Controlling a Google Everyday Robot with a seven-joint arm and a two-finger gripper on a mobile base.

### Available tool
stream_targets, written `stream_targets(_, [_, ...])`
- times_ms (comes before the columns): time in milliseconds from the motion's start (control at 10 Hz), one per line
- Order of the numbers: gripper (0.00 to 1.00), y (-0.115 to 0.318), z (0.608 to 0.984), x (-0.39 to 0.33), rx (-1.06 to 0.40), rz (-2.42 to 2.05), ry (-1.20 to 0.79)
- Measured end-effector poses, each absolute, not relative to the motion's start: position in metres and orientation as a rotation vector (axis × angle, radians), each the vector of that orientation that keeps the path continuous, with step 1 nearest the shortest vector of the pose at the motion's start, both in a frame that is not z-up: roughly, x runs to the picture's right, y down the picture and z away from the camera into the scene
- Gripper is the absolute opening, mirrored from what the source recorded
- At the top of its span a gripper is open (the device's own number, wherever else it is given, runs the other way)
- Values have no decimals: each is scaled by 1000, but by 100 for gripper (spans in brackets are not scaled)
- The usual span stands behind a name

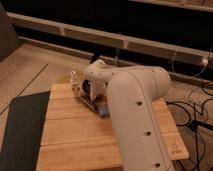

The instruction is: Push the ceramic bowl across the table

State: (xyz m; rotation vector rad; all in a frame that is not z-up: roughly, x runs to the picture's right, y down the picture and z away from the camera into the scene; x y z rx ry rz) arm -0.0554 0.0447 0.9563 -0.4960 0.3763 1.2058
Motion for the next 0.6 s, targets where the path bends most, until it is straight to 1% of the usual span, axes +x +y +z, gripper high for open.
stream_targets(300, [65,25,971,-77,-473,1095,315])
stream_targets(500, [65,-2,977,-71,-418,1052,305])
stream_targets(600, [65,-24,977,-65,-371,1033,297])
